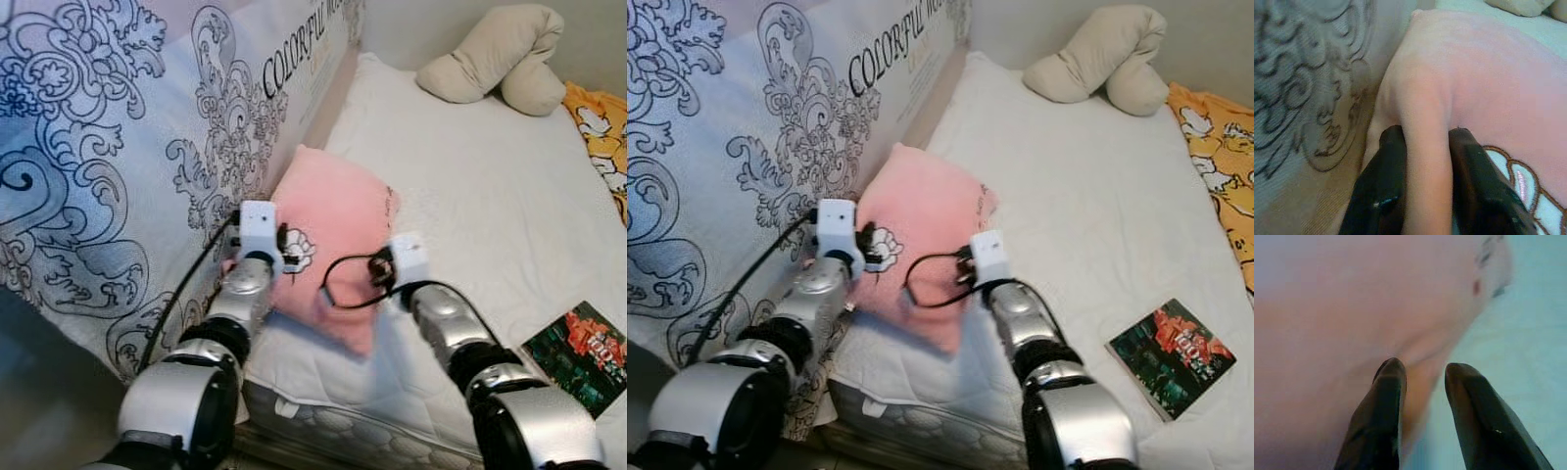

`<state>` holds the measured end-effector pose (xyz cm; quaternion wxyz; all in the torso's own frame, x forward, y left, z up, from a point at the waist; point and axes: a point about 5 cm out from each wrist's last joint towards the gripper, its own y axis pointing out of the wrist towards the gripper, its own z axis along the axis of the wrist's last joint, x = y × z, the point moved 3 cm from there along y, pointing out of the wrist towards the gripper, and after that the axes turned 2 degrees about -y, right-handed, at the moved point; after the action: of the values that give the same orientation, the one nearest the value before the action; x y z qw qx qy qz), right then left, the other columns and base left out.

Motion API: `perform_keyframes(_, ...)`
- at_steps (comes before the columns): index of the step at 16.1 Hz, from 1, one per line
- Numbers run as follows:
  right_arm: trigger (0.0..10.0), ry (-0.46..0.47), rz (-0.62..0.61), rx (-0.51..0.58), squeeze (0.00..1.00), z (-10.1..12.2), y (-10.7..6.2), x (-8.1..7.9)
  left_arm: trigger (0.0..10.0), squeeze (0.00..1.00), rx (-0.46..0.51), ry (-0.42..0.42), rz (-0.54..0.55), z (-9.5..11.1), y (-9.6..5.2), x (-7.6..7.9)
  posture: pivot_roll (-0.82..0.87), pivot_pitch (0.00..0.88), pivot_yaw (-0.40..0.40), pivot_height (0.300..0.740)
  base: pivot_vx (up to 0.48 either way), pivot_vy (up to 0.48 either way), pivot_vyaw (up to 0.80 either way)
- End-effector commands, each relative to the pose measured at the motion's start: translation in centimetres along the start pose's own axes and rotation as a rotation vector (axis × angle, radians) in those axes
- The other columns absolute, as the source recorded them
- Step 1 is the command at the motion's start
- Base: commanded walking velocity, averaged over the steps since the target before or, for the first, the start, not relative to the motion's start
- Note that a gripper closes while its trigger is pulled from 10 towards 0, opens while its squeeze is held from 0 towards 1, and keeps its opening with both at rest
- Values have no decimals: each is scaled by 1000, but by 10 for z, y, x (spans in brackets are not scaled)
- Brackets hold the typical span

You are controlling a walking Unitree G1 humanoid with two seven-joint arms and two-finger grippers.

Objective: Clean up the room

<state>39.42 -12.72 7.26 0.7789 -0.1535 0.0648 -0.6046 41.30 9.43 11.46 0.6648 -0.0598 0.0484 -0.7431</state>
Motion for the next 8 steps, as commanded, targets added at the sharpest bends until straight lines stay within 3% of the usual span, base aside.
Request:
perform_keyframes(1, 10000, 8, -16, 23, 1000, 6, 0, 5, 10000, 1000, 21, 48, -15, 6, 1, 7, 95, 98, -88, 740, 0, 0, 0)
perform_keyframes(2, 10000, 25, -25, 29, 1000, 7, 0, 6, 10000, 1000, 33, 88, -13, 8, 1, 5, 91, 93, -87, 740, 0, 0, 0)
perform_keyframes(3, 10000, 24, -45, 73, 1000, 14, 0, 6, 10000, 1000, 131, 262, -29, 28, 3, -2, 89, 61, -82, 740, 0, 0, 0)
perform_keyframes(4, 10000, 24, -45, 73, 1000, 14, 0, 6, 10000, 1000, 131, 262, -29, 28, 3, -2, 89, 61, -82, 740, 0, 0, 0)
perform_keyframes(5, 10000, 27, -61, 137, 1000, 19, -3, 6, 10000, 1000, 225, 396, -65, 45, 2, -4, 90, 24, -72, 740, 0, 0, 0)
perform_keyframes(6, 10000, 42, -94, 206, 1000, 18, -10, 9, 10000, 1000, 254, 466, -95, 48, 0, -9, 97, 1, -66, 740, 0, 0, 0)
perform_keyframes(8, 10000, 46, -150, 257, 1000, 6, -25, 10, 10000, 1000, 235, 517, -92, 41, -4, -25, 102, 0, -55, 740, 0, 0, 0)
